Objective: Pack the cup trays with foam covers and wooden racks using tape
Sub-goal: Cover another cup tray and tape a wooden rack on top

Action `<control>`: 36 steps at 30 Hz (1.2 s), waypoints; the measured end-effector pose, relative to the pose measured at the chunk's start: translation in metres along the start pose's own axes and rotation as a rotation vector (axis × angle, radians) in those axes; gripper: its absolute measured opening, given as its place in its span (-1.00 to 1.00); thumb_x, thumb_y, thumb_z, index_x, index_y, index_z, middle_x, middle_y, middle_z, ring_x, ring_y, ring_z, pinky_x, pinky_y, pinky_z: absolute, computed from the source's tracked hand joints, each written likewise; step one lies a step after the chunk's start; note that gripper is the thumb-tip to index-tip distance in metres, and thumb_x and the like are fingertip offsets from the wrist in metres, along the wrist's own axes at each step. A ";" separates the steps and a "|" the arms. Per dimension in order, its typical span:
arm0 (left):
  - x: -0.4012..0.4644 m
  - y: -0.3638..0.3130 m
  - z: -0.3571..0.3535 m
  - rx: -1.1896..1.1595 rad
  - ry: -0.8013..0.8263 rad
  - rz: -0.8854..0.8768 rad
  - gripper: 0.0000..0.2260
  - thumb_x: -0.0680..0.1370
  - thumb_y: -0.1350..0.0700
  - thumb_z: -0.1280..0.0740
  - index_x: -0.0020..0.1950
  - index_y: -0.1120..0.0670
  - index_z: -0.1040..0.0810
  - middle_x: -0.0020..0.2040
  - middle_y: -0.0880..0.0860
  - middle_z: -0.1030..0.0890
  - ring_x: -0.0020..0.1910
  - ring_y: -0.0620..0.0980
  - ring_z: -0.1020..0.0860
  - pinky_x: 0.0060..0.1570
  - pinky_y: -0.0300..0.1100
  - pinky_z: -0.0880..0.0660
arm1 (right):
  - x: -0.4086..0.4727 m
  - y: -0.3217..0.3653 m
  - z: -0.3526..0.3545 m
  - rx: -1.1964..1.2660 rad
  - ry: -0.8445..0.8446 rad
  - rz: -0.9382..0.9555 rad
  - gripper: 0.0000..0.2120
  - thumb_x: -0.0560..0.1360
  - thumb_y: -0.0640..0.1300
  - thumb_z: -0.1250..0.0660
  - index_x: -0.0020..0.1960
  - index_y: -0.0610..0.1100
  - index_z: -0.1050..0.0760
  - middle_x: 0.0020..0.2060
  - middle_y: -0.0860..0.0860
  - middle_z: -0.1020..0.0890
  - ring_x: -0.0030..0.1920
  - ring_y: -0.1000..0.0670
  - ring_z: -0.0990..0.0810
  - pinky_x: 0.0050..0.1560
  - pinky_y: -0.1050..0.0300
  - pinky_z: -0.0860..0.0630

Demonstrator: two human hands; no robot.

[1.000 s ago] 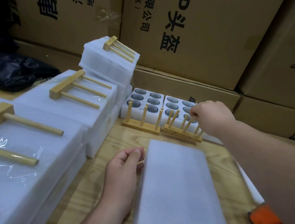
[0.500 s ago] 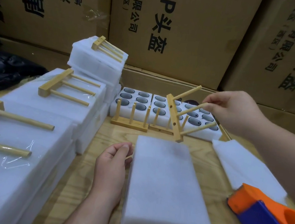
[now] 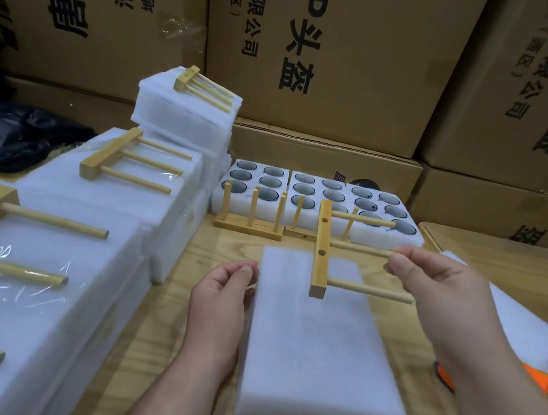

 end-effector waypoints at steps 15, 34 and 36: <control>0.003 0.000 0.000 0.000 -0.010 -0.020 -0.71 0.62 0.23 -0.30 -0.21 -0.01 -0.71 -0.12 0.08 -0.72 -0.15 0.04 -0.66 -0.11 -0.05 -0.59 | -0.007 -0.034 -0.036 0.043 0.144 -0.037 -0.84 0.50 -0.10 -0.49 -0.13 0.17 -0.71 -0.08 0.21 -0.66 -0.06 0.28 -0.59 -0.02 0.24 -0.40; 0.000 0.007 -0.010 0.050 0.130 -0.010 -0.80 0.55 0.18 -0.36 0.05 -0.07 -0.71 0.04 0.14 -0.70 -0.16 0.06 -0.57 -0.12 -0.01 -0.53 | -0.014 -0.044 -0.040 0.062 0.278 0.067 -0.79 0.46 -0.26 -0.52 -0.24 0.02 -0.66 -0.13 0.12 -0.59 -0.08 0.07 -0.53 0.08 0.06 -0.38; 0.000 0.008 -0.011 0.058 0.146 -0.011 -0.75 0.59 0.24 -0.33 0.06 -0.08 -0.71 0.07 0.07 -0.70 -0.16 0.02 -0.59 -0.15 -0.06 -0.56 | -0.015 -0.042 -0.042 0.030 0.289 0.068 -0.77 0.46 -0.28 -0.50 -0.24 0.03 -0.67 -0.11 0.11 -0.60 -0.07 0.09 -0.53 0.10 0.07 -0.39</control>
Point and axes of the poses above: each hand's wrist, its own x-axis towards the middle knuckle, its own z-axis out of the back of the hand, y = z × x, the point moved 10 cm from there along x, towards the middle knuckle
